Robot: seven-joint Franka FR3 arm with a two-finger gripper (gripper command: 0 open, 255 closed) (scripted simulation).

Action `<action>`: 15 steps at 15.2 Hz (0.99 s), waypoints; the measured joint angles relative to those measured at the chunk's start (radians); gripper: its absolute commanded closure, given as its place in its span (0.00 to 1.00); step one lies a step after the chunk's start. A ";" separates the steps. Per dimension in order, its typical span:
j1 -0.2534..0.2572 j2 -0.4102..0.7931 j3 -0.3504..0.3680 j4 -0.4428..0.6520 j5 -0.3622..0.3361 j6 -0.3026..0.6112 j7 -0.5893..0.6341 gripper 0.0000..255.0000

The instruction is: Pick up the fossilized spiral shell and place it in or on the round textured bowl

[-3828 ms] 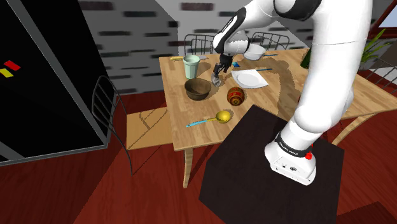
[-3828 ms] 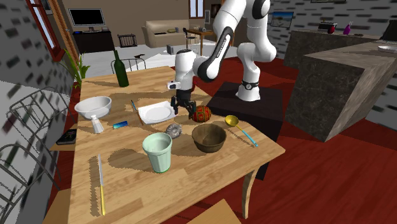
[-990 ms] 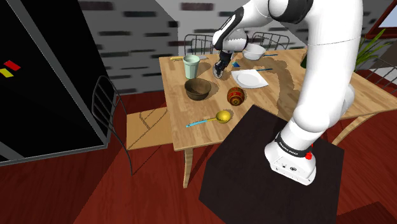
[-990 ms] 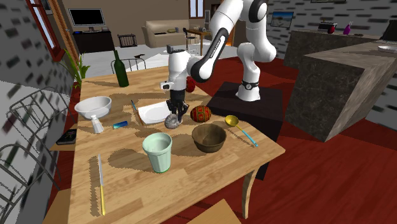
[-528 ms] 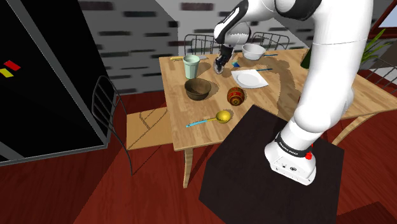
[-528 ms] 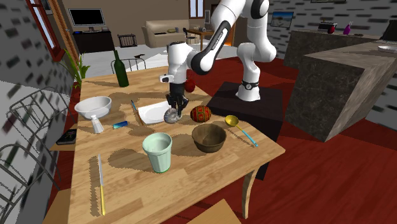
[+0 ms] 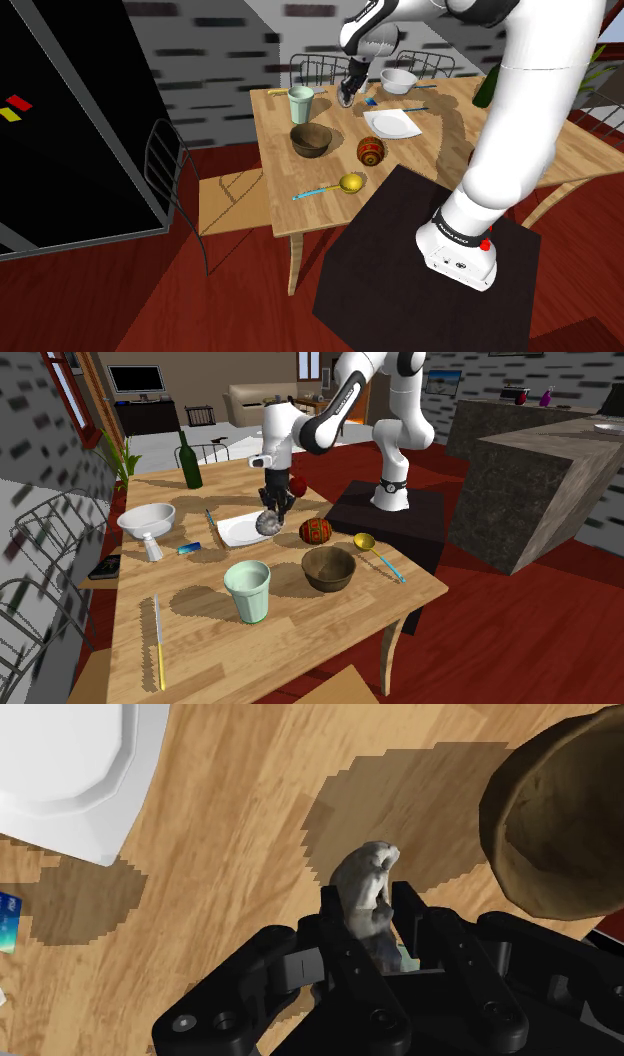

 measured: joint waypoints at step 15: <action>0.202 -0.183 0.045 -0.192 -0.142 0.043 0.327 1.00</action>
